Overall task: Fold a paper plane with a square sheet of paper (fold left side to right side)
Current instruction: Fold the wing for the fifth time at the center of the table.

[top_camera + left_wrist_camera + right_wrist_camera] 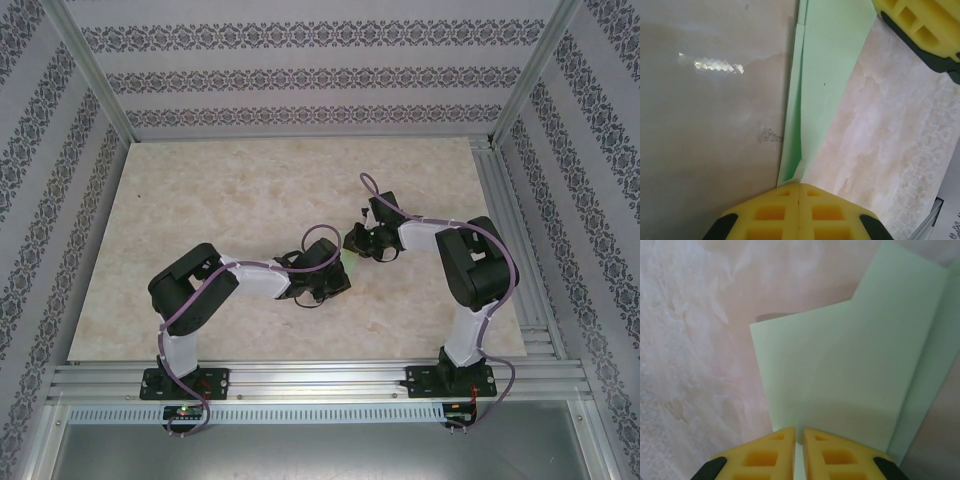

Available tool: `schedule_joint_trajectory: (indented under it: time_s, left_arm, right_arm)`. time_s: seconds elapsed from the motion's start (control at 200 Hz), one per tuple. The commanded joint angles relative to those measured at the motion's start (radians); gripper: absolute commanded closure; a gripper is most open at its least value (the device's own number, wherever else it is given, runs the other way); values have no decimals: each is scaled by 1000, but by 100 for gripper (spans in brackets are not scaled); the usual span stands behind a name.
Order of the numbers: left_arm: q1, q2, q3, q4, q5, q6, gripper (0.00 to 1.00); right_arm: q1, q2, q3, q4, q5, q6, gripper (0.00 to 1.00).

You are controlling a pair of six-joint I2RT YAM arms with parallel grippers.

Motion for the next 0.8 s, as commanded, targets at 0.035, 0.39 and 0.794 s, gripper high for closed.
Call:
schedule_joint_trajectory:
  time_s: [0.035, 0.39, 0.794]
  left_arm:
    - [-58, 6, -34, -231, 31, 30, 100]
    - [-80, -115, -55, -232, 51, 22, 100]
    - [110, -249, 35, -396, 46, 201, 100]
  right_arm:
    - [-1, 58, 16, -41, 74, -22, 86]
    - [-2, 59, 21, -40, 72, -25, 86]
    - [-3, -38, 22, 2, 9, -31, 81]
